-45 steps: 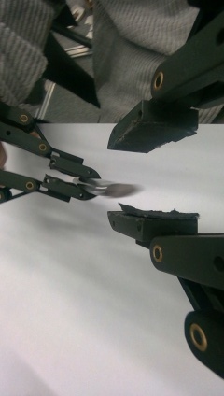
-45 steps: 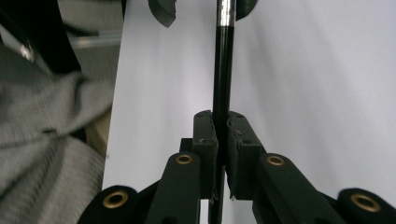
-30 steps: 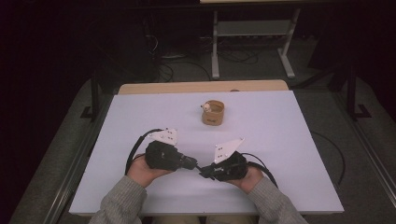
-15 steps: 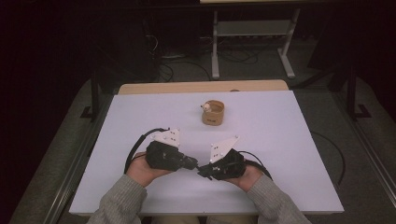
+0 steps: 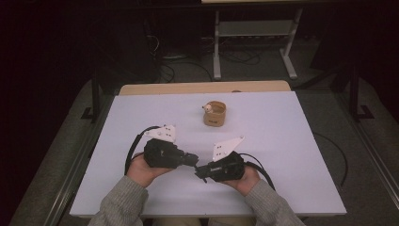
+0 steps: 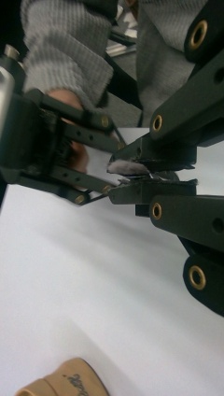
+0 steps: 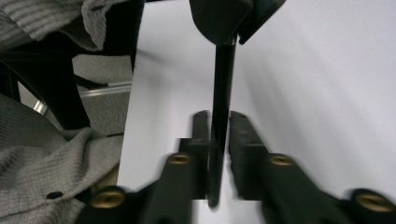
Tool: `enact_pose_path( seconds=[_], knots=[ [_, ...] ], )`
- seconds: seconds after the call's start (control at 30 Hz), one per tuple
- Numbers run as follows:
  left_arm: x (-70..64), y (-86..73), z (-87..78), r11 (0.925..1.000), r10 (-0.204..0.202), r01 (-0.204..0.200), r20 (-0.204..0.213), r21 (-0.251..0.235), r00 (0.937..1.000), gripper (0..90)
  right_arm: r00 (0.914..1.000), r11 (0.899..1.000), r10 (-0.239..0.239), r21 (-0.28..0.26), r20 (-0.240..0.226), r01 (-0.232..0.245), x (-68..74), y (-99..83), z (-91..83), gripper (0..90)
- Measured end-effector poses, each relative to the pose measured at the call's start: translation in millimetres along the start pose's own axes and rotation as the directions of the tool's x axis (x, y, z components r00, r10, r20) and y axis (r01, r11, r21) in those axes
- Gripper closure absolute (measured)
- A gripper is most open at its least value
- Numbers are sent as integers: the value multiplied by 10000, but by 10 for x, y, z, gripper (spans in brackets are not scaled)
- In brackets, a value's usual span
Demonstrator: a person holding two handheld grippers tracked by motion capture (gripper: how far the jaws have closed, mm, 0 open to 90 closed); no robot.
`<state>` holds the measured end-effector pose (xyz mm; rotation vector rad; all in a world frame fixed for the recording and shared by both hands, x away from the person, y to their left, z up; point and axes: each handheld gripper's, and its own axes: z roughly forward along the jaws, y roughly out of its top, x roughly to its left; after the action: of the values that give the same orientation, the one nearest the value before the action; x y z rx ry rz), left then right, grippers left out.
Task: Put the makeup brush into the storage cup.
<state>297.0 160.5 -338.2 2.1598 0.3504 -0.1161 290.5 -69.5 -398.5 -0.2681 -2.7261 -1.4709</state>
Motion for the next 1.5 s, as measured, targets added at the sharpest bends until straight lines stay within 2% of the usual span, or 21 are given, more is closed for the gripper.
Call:
enact_pose_path(
  seconds=[0.07, 0.1, 0.13, 0.17, 0.2, 0.27, 0.3, 0.4, 0.53, 0.63, 0.67, 0.73, 0.83, 0.9, 0.97, 1.0, 1.03, 1.1, 1.2, 1.3, 1.5],
  knots=[
    [-1, -2, 1, 10000, -11, 11, 16, 1, 10000, 841, 9999, 10000, 53, -71, -130, -54, 0, 7, -12, 756],
    [-4, -3, 7, 10000, 11, -11, 76, -44, 10000, 839, 10000, 9999, -86, -141, -51, 85, 4, 13, -35, 819],
    [-4, -3, 7, 10000, 11, -11, 76, -44, 10000, 831, 10000, 9998, -97, -155, -12, 97, 4, 12, -37, 823],
    [2, 3, 17, 10000, -26, 26, 42, 17, 10000, 805, 9999, 9998, 67, -169, -75, -68, 8, 9, -36, 827],
    [2, 3, 17, 10000, -26, 26, 42, 17, 10000, 702, 9997, 9995, 241, -206, -4, -241, 22, 6, -33, 829],
    [18, -14, 25, 9993, -314, 316, 97, -181, 9995, 662, 9997, 9991, 220, -370, 99, -216, 15, -1, -34, 830],
    [24, -14, 20, 9994, -295, 295, 30, -203, 9996, 666, 9999, 9986, 116, -518, 99, -111, -10, -11, -38, 830],
    [35, -19, -8, 9984, -379, 382, 99, -418, 9992, 705, 9993, 9967, 369, -723, 106, -360, 9, -11, -45, 830],
    [56, -21, -51, 9947, -621, 640, 258, -802, 9977, 829, 9992, 9969, 361, -712, 193, -346, 14, -14, -41, 830],
    [57, -19, -46, 9970, -548, 555, 135, -536, 9984, 842, 9989, 9974, 471, -556, 74, -466, 16, -3, -14, 804],
    [58, -15, -34, 9979, -517, 521, 130, -376, 9986, 843, 9992, 9987, 368, -351, 143, -363, 2, 2, -11, 723],
    [49, -4, -8, 9990, -437, 437, 29, -103, 9990, 845, 9988, 9990, 430, 118, 248, -433, -7, 49, -6, 665],
    [25, 31, 50, 9993, -242, 245, -117, 268, 9996, 845, 9991, 9986, 336, 396, 253, -346, -5, 136, -21, 649],
    [10, 62, 78, 9995, -128, 131, -97, 294, 9999, 845, 9989, 9984, 461, 324, 36, -462, 4, 179, -23, 668],
    [6, 88, 97, 9995, 52, -48, -111, 311, 9999, 845, 9993, 9986, 387, 358, 5, -387, -2, 198, -19, 757],
    [6, 88, 97, 9995, 52, -48, -111, 311, 9999, 843, 9993, 9986, 387, 358, 5, -387, -2, 198, -19, 757],
    [-8, 98, 105, 9990, 73, -70, -69, 438, 9999, 840, 9985, 9982, 499, 358, -204, -491, -14, 188, -21, 818],
    [-13, 92, 96, 9989, -119, 121, -56, 443, 9999, 817, 9984, 9983, 484, 328, -306, -474, -52, 165, -40, 821],
    [-11, 79, 80, 9988, -211, 219, -195, 429, 9996, 699, 9984, 9982, 519, 326, -218, -512, -63, 149, -62, 823],
    [-16, 30, 42, 9989, -190, 210, -465, 428, 9987, 653, 9984, 9971, 554, 519, 70, -557, -111, 116, -132, 824],
    [-27, -79, 34, 9978, -352, 393, -767, 527, 9964, 592, 9942, 9944, 1041, 177, 251, -1046, -224, 69, -286, 823]
  ],
)
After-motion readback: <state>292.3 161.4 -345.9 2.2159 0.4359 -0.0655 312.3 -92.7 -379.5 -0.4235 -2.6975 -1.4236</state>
